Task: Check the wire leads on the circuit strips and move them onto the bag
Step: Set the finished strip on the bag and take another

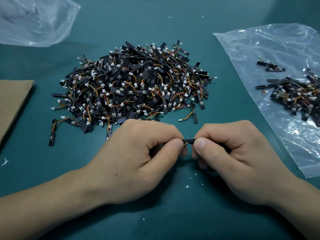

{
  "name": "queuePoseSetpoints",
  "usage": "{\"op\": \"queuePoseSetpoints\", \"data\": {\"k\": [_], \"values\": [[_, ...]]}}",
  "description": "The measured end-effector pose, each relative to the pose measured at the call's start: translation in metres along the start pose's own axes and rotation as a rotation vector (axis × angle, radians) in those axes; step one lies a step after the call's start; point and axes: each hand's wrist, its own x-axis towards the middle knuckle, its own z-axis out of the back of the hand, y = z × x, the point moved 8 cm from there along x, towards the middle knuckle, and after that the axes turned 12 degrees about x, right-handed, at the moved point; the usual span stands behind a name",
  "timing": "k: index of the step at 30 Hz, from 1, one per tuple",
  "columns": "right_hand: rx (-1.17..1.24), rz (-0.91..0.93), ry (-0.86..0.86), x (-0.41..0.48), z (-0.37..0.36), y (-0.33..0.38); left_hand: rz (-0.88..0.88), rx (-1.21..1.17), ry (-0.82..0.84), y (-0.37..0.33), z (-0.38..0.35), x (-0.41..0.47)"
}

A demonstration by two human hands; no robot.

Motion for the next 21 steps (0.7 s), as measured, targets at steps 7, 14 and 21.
{"op": "queuePoseSetpoints", "data": {"k": [7, 14, 21], "values": [[0.016, -0.023, 0.035, -0.0004, -0.0024, -0.0023, -0.014, 0.003, 0.004, 0.0001, -0.0004, 0.0005], [0.014, -0.010, 0.028, 0.0003, -0.0021, -0.0003, -0.018, -0.005, 0.008, -0.0014, 0.0000, 0.0007], [0.019, 0.009, 0.032, -0.0001, -0.0027, 0.0016, -0.001, -0.039, 0.016, 0.0003, 0.0000, -0.0006]]}}
